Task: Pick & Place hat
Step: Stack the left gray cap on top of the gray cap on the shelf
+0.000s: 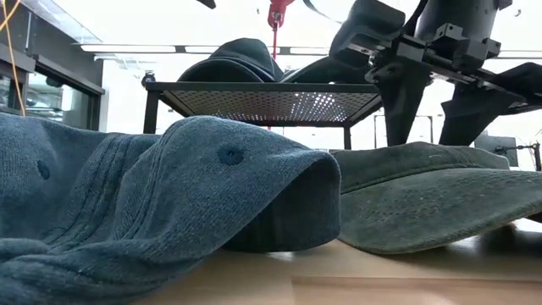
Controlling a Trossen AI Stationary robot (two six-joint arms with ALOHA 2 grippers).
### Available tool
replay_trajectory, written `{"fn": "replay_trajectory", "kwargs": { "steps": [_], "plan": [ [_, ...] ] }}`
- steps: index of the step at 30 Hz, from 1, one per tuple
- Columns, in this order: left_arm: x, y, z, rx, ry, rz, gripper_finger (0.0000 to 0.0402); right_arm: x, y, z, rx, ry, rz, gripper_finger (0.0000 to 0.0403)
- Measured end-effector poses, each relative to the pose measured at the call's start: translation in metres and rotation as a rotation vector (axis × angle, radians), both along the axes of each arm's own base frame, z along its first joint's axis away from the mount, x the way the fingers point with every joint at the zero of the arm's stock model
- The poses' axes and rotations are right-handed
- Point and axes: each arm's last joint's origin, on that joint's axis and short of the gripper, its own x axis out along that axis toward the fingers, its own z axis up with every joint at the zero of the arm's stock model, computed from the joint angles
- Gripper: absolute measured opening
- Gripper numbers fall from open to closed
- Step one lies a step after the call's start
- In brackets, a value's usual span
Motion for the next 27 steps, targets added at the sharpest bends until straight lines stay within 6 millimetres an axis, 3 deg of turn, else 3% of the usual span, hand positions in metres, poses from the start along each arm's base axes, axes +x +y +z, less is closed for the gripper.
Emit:
{"fn": "replay_trajectory", "kwargs": {
  "steps": [6, 19, 27],
  "plan": [
    [0.0, 0.0, 0.0, 0.001, 0.0, -0.001, 0.0289, 0.0, -0.001, -0.004, -0.026, 0.017, -0.003, 0.02],
    [-0.001, 0.0, -0.001, 0.003, 0.01, -0.001, 0.0289, 0.011, 0.005, -0.045, -0.033, 0.105, -0.007, 0.02],
    [-0.001, 0.0, -0.001, 0.004, 0.019, 0.0, 0.0289, 0.009, 0.01, -0.052, 0.007, 0.152, -0.028, 0.0189]
  ]
}}
